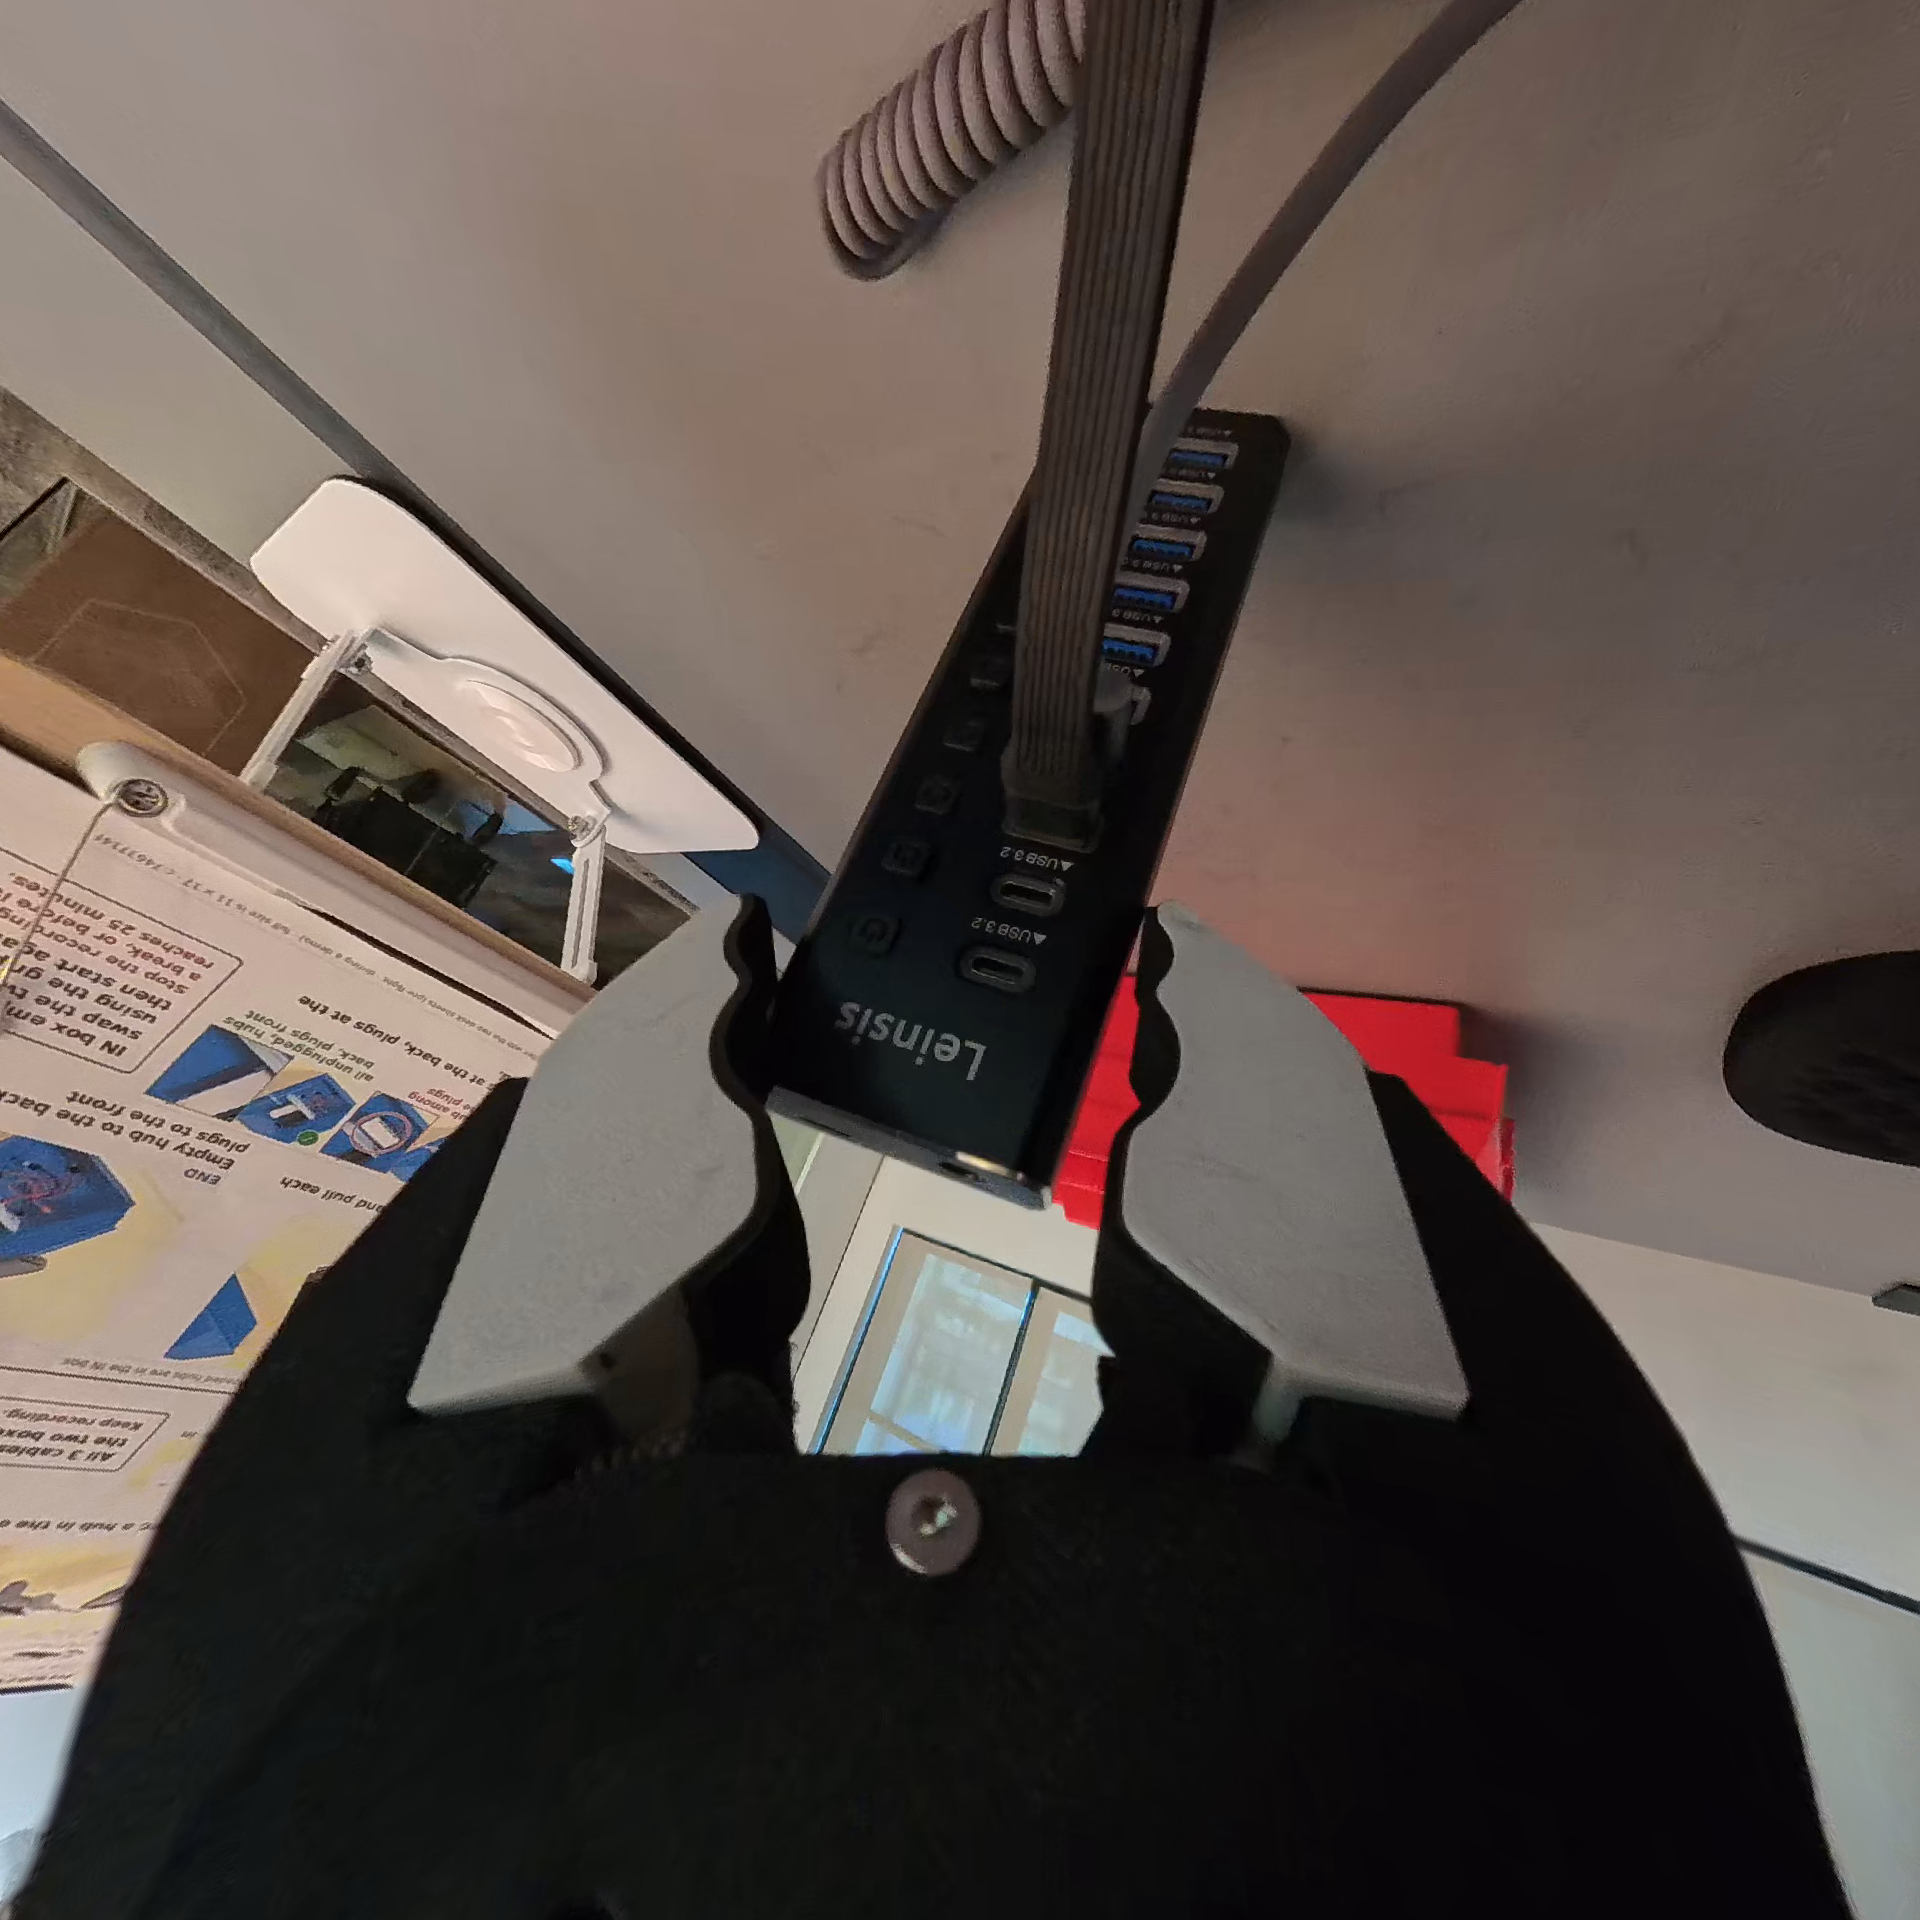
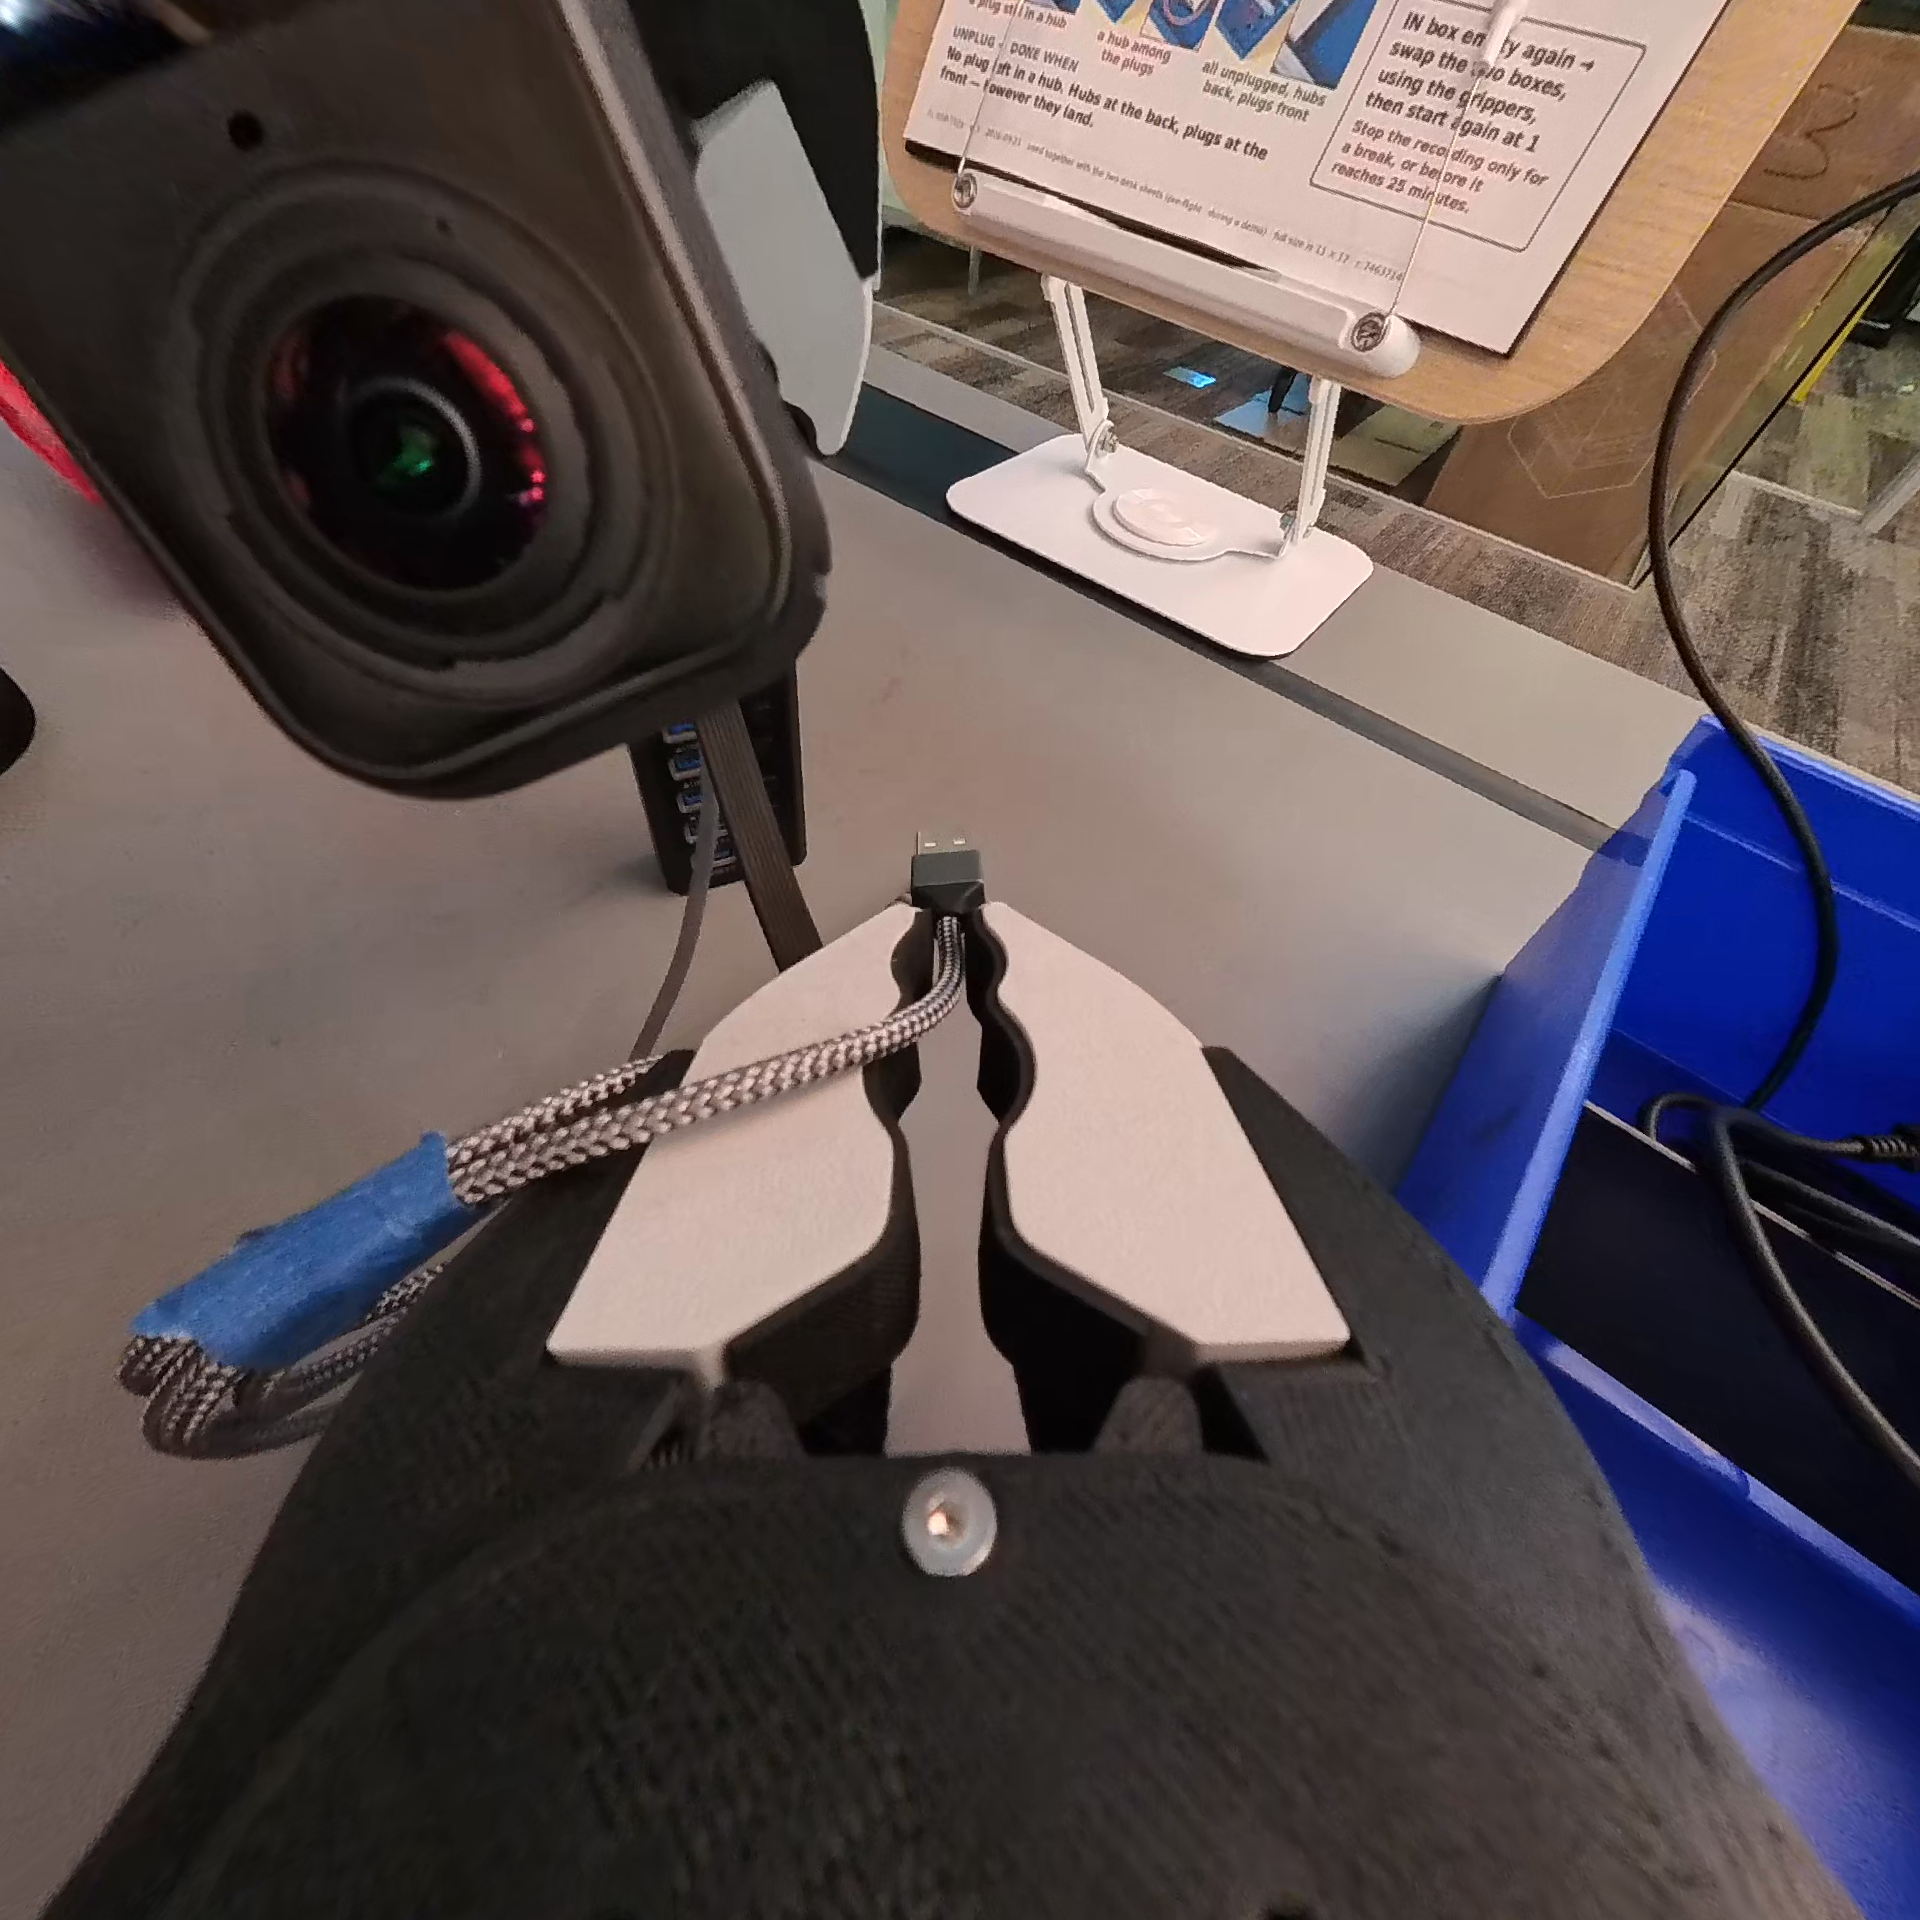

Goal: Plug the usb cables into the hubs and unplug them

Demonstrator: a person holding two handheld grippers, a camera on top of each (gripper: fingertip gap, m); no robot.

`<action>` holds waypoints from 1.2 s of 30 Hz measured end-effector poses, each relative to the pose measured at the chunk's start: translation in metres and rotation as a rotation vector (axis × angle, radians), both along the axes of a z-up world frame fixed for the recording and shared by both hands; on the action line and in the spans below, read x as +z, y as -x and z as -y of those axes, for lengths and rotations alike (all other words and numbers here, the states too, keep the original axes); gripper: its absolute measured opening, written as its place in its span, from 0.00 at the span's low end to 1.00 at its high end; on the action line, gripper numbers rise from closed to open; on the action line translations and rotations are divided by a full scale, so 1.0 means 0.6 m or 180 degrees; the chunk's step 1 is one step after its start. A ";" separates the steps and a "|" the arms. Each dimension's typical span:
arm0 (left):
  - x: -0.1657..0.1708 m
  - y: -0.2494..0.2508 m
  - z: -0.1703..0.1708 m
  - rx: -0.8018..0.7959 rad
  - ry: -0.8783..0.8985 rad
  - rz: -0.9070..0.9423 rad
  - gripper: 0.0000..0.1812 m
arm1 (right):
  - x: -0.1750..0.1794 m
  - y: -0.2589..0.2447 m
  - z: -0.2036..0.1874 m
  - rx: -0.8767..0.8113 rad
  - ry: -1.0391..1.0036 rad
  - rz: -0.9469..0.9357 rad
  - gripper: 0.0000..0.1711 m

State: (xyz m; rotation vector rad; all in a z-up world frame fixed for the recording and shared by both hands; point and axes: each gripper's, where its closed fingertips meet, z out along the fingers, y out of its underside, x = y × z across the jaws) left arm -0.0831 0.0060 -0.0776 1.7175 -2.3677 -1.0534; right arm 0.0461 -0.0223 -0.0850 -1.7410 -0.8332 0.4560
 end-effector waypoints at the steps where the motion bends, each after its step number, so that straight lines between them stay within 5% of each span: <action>1: 0.001 -0.001 0.000 -0.0003 0.0000 0.0019 0.37 | 0.000 0.000 0.000 0.0002 0.0004 -0.0001 0.04; 10: 0.027 -0.011 0.010 0.0180 0.0045 0.0416 0.49 | -0.001 0.002 0.002 0.0023 0.0000 0.0020 0.04; 15: 0.058 -0.052 0.013 0.0625 0.0105 0.1817 0.47 | 0.001 0.005 0.004 0.0051 -0.0004 -0.0002 0.04; 21: 0.006 -0.046 -0.003 0.1292 0.0180 0.2832 0.40 | -0.010 0.016 0.006 0.0116 0.0036 0.0061 0.04; 26: 0.000 -0.061 -0.012 0.2059 0.0603 0.4304 0.24 | -0.010 0.017 0.006 0.0128 0.0025 0.0067 0.04; 30: 0.014 -0.053 -0.027 0.2189 0.0471 0.5502 0.20 | -0.007 0.019 0.009 0.0147 -0.0004 0.0060 0.04; 36: 0.017 -0.047 -0.033 0.2045 0.0397 0.6418 0.22 | -0.014 0.027 0.011 0.0184 0.0001 0.0134 0.04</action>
